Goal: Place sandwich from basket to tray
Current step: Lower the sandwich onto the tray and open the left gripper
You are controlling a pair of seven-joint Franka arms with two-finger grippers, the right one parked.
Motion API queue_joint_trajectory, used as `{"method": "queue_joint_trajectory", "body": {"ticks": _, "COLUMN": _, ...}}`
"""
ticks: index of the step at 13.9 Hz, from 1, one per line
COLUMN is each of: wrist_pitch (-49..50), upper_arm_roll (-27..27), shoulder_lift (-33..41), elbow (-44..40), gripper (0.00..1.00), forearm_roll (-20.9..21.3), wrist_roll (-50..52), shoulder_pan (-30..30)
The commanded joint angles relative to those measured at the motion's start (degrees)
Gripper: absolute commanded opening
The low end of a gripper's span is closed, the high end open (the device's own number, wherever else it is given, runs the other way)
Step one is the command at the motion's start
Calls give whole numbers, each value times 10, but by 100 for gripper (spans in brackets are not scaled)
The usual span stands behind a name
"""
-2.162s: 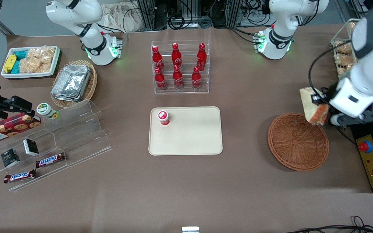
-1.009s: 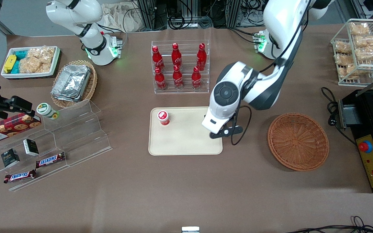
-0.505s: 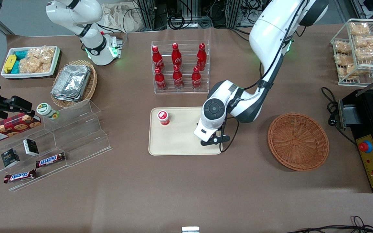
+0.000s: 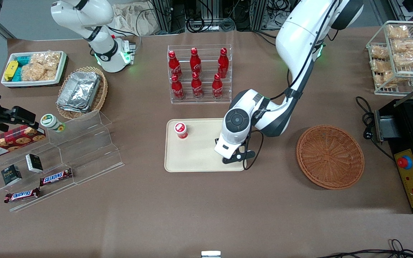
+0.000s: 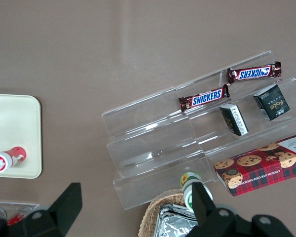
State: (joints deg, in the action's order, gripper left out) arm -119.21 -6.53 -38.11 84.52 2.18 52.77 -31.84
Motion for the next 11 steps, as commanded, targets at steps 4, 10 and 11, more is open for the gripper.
{"method": "queue_joint_trajectory", "body": {"ticks": 4, "wrist_pitch": 89, "upper_arm_roll": 65, "shoulder_lift": 129, "elbow": 11, "gripper": 100, "forearm_roll": 35, "wrist_roll": 70, "shoulder_pan": 3}}
{"method": "queue_joint_trajectory", "body": {"ticks": 10, "wrist_pitch": 186, "upper_arm_roll": 88, "shoulder_lift": 236, "elbow": 13, "gripper": 100, "forearm_roll": 22, "wrist_roll": -25, "shoulder_pan": 79}}
{"method": "queue_joint_trajectory", "body": {"ticks": 11, "wrist_pitch": 188, "upper_arm_roll": 89, "shoulder_lift": 240, "elbow": 12, "gripper": 100, "forearm_roll": 22, "wrist_roll": -49, "shoulder_pan": 89}}
